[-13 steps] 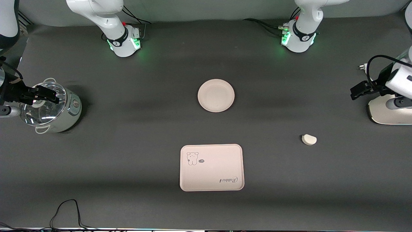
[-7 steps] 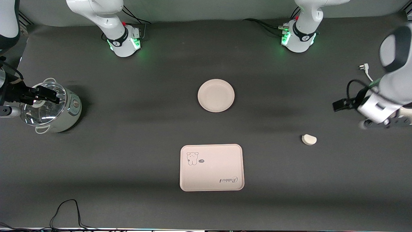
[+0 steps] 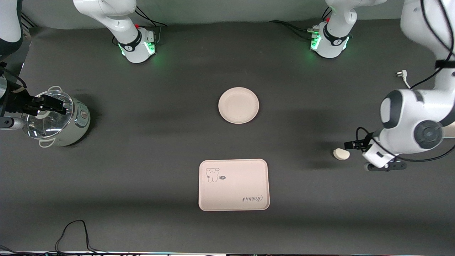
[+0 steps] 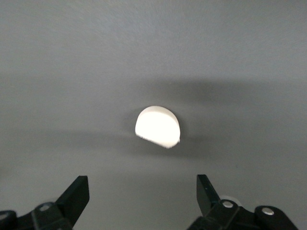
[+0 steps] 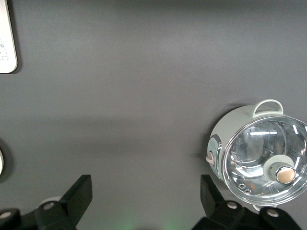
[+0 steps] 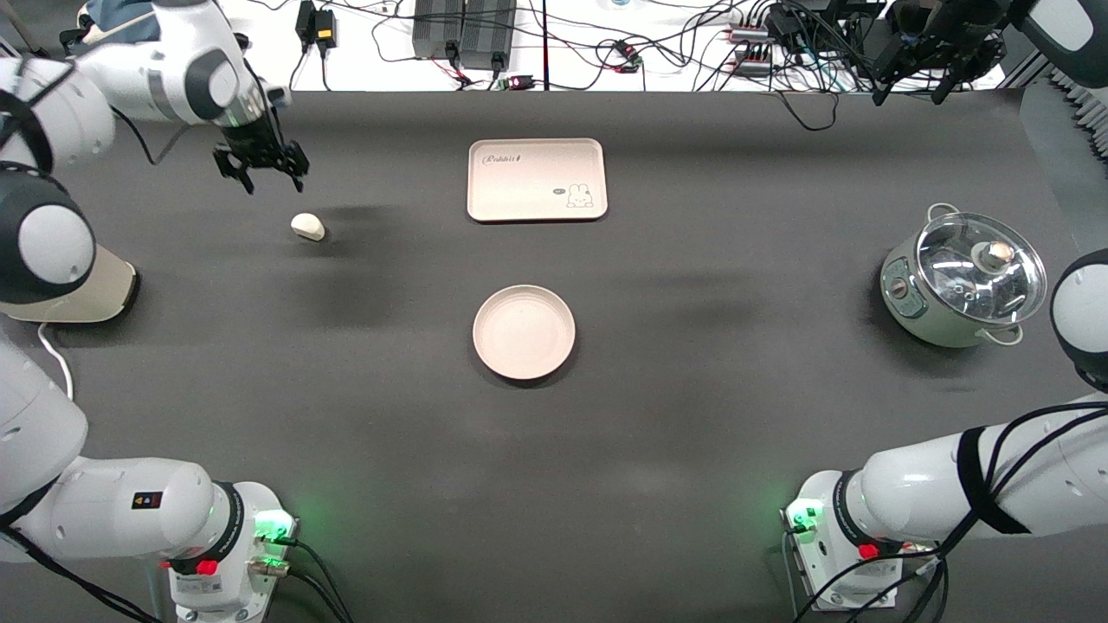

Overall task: Place bun in plate and plate on tray
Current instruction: 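Close the left gripper on the white bun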

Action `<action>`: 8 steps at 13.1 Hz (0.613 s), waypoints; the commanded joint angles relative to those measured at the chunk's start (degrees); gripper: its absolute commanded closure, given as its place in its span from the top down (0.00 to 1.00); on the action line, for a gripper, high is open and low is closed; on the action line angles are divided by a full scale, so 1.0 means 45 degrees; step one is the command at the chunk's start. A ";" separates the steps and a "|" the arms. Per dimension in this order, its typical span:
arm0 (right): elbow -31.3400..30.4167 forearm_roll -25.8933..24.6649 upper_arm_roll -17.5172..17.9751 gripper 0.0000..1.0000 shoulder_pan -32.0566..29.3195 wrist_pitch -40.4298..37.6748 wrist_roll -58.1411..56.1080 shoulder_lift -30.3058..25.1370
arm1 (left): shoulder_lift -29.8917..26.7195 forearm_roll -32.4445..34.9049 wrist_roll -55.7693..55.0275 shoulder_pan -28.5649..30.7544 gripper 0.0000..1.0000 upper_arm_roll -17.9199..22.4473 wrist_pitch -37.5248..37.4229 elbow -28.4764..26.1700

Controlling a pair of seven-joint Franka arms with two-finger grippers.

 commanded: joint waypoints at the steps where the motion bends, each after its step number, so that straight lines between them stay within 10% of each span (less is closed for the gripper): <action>1: -0.0183 -0.0280 -0.0161 1.00 0.0195 0.0115 -0.0249 -0.0165 | 0.0575 0.0034 -0.0082 -0.0108 1.00 0.0026 0.0992 -0.0330; 8: -0.0203 -0.0280 -0.0161 1.00 0.0195 0.0096 -0.0268 -0.0204 | 0.2061 0.0015 -0.0082 -0.0070 0.99 0.0026 0.3025 -0.0408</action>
